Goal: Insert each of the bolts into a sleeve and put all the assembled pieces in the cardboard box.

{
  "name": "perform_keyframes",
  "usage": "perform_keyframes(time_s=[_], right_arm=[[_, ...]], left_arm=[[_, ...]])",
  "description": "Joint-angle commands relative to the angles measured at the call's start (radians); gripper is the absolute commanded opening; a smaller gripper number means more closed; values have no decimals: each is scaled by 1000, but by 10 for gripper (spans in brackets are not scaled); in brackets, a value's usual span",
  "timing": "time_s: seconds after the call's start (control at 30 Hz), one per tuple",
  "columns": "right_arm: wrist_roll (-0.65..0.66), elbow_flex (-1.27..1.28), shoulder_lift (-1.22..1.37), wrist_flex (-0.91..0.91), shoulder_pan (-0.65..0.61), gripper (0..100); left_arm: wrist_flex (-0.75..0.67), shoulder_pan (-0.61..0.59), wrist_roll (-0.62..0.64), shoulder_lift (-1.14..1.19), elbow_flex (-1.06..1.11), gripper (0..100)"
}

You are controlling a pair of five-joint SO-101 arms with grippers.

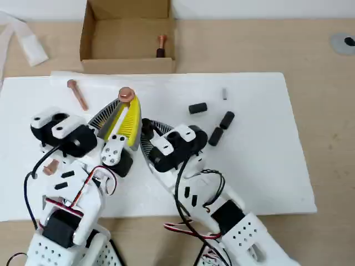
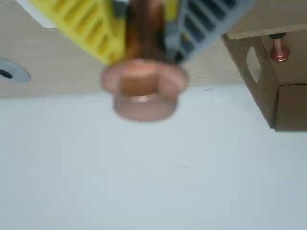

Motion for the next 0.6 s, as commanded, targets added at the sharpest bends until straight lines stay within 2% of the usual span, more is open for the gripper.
perform_keyframes(time_s=[0.0,0.13,0.4,0.57], right_arm=[[-5,-12,-27,-26,-21,10],[-5,-12,-27,-26,-31,9],[-5,-12,-27,-29,-27,9],[-5,-12,-27,-29,-27,9]], left_arm=[[-64,-11,11,30,-38,5],[-149,-14,6,88,-41,5],[-144,-15,9,124,-38,5],[-66,-17,8,124,-51,5]])
